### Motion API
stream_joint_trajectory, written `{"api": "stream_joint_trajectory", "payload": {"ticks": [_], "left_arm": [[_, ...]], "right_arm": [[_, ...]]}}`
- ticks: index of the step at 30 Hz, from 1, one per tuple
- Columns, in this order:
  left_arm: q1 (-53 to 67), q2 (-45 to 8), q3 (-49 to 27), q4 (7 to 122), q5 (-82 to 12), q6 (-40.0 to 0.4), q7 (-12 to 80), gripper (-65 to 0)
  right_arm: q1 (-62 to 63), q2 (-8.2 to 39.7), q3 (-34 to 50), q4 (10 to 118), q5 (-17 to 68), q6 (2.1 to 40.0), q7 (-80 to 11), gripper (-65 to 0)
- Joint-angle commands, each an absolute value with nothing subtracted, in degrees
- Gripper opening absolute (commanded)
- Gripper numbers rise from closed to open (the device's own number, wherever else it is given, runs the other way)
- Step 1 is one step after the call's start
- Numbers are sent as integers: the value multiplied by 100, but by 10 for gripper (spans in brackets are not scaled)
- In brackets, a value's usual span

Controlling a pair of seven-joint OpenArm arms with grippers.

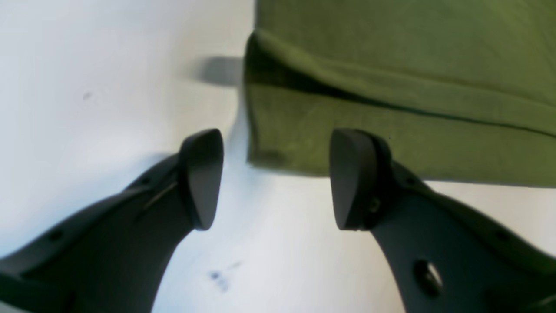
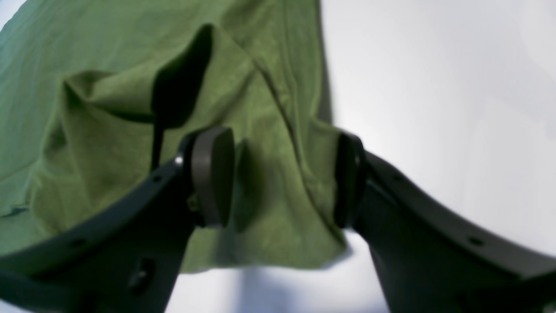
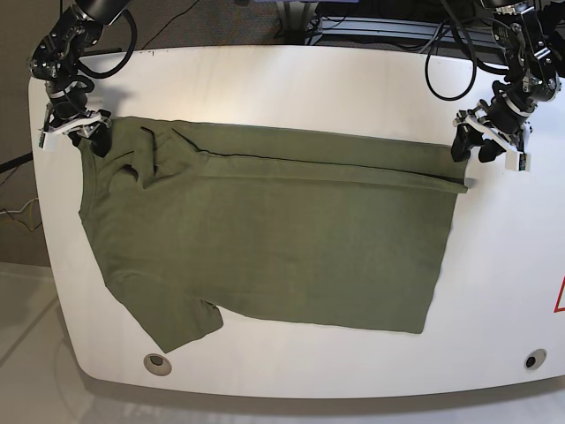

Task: Fold the T-shirt properly
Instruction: 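Lower both grippers and grasp the folded edge again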

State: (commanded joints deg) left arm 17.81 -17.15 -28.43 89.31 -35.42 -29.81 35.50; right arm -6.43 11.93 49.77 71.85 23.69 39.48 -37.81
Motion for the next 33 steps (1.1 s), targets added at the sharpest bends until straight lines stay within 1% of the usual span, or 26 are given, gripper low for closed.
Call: {"api": "stream_joint_trajectory", "payload": {"ticks": [3, 7, 9, 15, 17, 23, 25, 33], "left_arm": [[1809, -1725, -2839, 8921, -3525, -2987, 3588, -285], [1844, -1727, -2826, 8902, -3508, -2989, 3595, -285], [1868, -1728, -2824, 8879, -3508, -2990, 3592, -285], [1890, -1726, -2799, 8911, -3510, -2985, 3692, -282], [1898, -1728, -2800, 8915, -3518, -2990, 3709, -283], [1892, -1736, -2796, 8931, -3542, -2977, 3750, -282], [1867, -1727, -2791, 8913, -3540, -2937, 3750, -280], [1594, -1698, -2780, 8428, -3551, -2907, 3851, -293]], "right_arm": [[-605, 1195, 4950, 7129, 2313, 3937, -3774, -317], [-616, 1190, 4947, 7114, 2330, 3950, -3764, -341], [-629, 1185, 4960, 7123, 2362, 3958, -3762, -375], [-672, 1184, 4955, 7209, 2462, 3941, -3703, -531], [-677, 1182, 4948, 7214, 2490, 3939, -3693, -563], [-679, 1185, 4939, 7222, 2556, 3950, -3667, -612], [-635, 1201, 4913, 7195, 2524, 3973, -3627, -650], [-634, 1203, 4933, 7211, 2521, 4000, -3637, -650]]}}
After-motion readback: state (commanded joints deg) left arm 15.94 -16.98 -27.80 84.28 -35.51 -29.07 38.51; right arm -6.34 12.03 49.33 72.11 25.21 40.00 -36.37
